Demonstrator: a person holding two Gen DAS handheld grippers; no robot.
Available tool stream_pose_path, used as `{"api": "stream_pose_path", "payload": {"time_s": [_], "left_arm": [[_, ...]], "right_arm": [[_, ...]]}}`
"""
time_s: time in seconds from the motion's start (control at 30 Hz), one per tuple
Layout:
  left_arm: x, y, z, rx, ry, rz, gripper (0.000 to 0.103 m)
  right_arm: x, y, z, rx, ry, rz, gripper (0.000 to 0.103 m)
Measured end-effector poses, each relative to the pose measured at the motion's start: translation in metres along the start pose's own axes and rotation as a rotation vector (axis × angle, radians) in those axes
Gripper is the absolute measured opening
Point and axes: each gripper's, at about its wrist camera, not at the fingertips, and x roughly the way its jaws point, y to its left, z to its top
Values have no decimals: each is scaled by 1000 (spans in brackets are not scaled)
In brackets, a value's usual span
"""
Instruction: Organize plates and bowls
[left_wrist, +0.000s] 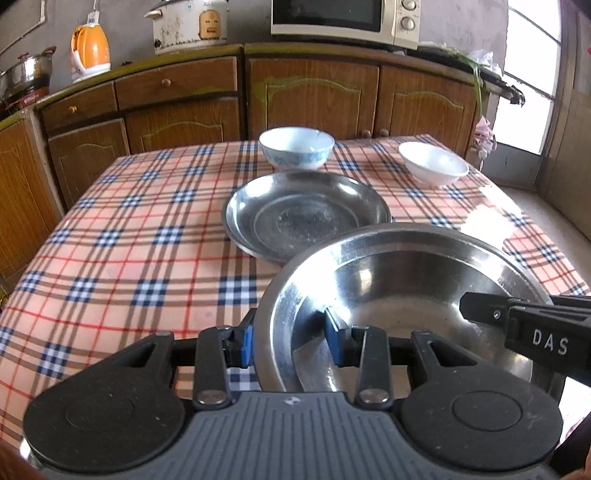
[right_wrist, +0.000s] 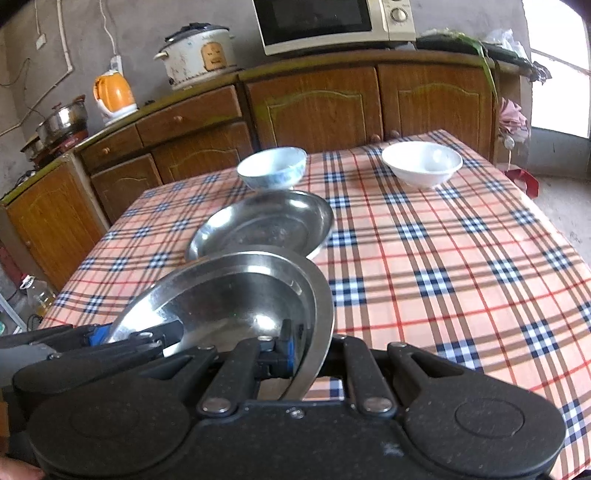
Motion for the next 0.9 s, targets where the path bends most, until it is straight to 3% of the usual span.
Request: {"api": "stream_pose_path", "payload": {"time_s": [0.9], "left_arm": [[34, -4, -24, 34, 76, 7, 37]], "right_arm": [[43, -13, -27, 7, 94, -19, 12]]}}
